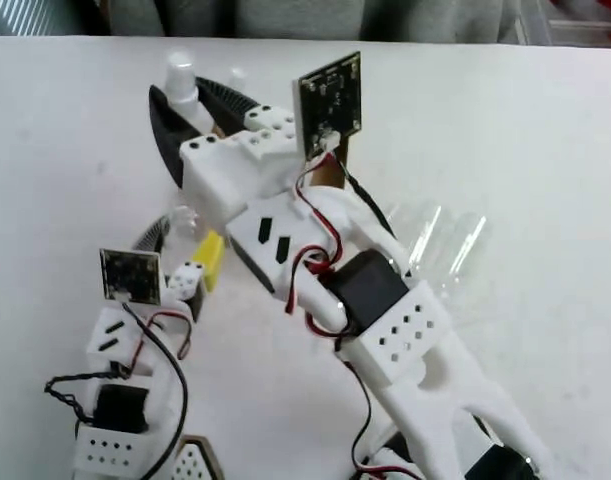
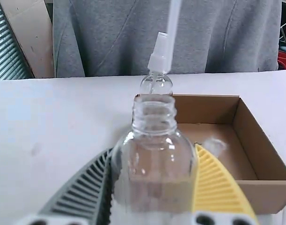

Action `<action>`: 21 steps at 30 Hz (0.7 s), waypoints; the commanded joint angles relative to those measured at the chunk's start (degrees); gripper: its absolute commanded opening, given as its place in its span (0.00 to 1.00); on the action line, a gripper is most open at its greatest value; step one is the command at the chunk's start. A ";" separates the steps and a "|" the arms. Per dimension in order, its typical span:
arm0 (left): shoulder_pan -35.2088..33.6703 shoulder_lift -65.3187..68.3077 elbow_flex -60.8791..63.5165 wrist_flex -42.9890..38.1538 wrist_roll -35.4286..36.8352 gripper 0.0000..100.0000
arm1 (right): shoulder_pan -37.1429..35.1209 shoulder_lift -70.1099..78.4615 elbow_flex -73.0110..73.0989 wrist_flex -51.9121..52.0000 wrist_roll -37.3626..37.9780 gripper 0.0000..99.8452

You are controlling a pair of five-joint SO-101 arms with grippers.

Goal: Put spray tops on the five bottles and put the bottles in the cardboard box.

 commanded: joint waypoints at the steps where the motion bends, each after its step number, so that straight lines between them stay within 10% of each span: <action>1: 0.40 -1.10 -0.09 -1.49 0.44 0.02 | 0.22 -0.13 -2.73 0.13 -0.44 0.06; 21: 0.40 -1.10 -0.09 -1.41 0.44 0.02 | -0.57 5.49 -2.90 0.13 -0.18 0.06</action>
